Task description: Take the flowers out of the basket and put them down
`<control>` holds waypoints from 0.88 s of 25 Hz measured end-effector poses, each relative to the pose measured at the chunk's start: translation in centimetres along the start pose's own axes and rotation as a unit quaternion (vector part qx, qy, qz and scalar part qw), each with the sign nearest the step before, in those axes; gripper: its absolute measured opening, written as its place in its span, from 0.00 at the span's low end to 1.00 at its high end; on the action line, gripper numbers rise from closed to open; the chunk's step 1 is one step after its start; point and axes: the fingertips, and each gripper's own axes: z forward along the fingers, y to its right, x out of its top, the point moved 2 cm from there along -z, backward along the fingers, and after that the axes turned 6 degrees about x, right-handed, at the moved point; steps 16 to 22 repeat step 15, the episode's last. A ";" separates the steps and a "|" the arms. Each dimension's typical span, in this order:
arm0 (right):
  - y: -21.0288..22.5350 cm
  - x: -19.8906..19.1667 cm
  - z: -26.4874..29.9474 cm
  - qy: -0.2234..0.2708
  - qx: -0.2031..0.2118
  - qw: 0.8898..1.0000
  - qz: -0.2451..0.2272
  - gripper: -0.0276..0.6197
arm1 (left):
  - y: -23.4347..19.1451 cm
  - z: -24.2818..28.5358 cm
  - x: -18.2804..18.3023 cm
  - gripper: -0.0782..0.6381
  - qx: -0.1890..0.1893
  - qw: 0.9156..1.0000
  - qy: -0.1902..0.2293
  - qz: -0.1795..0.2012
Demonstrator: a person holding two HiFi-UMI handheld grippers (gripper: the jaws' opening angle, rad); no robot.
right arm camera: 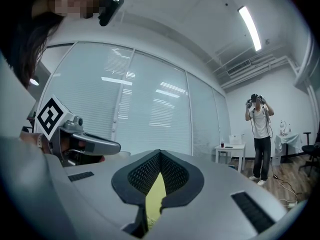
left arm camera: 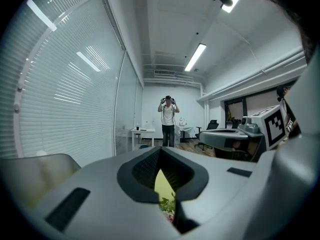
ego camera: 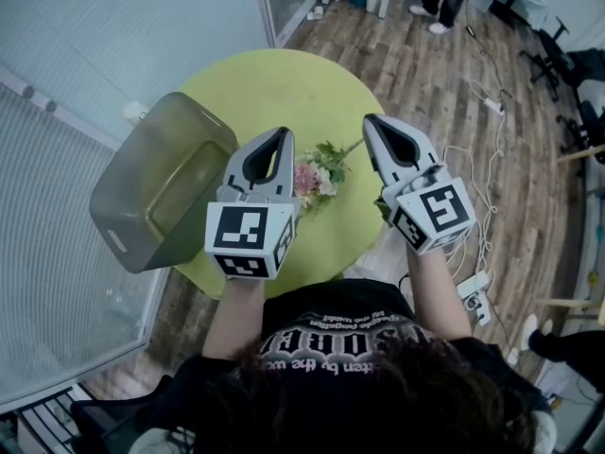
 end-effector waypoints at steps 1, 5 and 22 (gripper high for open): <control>0.0 0.1 -0.1 0.000 -0.001 1.000 0.000 0.09 | -0.1 0.0 0.1 0.11 0.002 1.000 0.001 0.000; 0.1 0.1 -0.4 0.001 -0.005 1.000 0.002 0.08 | -0.2 -0.2 0.0 0.11 0.005 1.000 -0.002 -0.004; 0.1 0.1 -0.3 0.001 -0.009 1.000 0.001 0.08 | -0.7 0.3 -1.6 0.11 -0.002 0.999 -0.025 -0.021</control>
